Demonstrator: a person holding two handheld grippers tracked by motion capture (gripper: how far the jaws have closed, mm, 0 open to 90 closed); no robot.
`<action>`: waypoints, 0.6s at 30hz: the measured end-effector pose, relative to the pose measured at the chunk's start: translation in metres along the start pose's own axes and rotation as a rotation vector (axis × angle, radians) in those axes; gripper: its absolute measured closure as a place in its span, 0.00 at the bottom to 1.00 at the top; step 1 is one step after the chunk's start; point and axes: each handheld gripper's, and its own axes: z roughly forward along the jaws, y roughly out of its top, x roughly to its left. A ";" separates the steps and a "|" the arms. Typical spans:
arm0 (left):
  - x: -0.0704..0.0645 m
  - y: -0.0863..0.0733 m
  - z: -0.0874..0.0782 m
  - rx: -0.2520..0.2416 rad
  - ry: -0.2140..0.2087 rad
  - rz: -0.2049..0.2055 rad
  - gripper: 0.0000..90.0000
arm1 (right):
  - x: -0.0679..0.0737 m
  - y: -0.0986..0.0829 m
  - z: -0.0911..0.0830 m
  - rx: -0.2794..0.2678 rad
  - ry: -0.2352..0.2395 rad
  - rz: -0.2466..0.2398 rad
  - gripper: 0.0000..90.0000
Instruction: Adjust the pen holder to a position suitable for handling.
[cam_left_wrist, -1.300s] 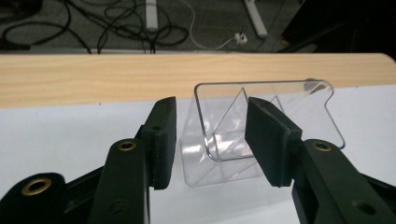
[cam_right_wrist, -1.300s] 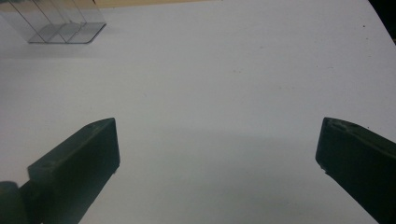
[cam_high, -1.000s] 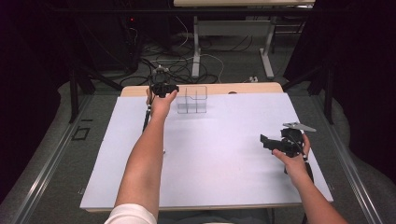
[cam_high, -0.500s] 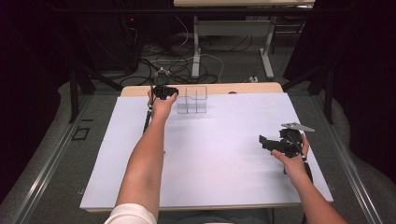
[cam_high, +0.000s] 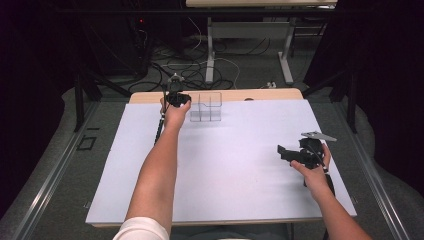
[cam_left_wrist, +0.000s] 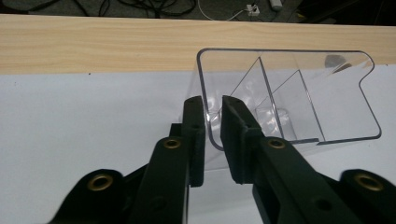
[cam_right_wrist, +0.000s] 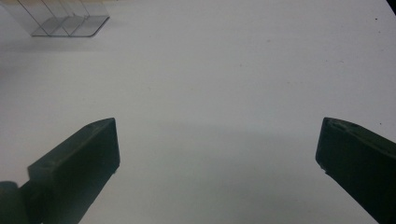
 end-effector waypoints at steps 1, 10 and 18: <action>-0.001 0.000 0.000 -0.001 0.009 0.006 0.93 | 0.000 0.000 0.000 -0.002 0.000 -0.005 0.00; -0.002 -0.001 0.000 0.001 0.033 0.004 0.97 | 0.000 0.000 0.000 0.002 0.003 -0.003 0.00; -0.008 -0.001 -0.001 0.003 0.065 0.000 0.99 | -0.001 -0.001 0.002 0.004 0.004 -0.005 0.00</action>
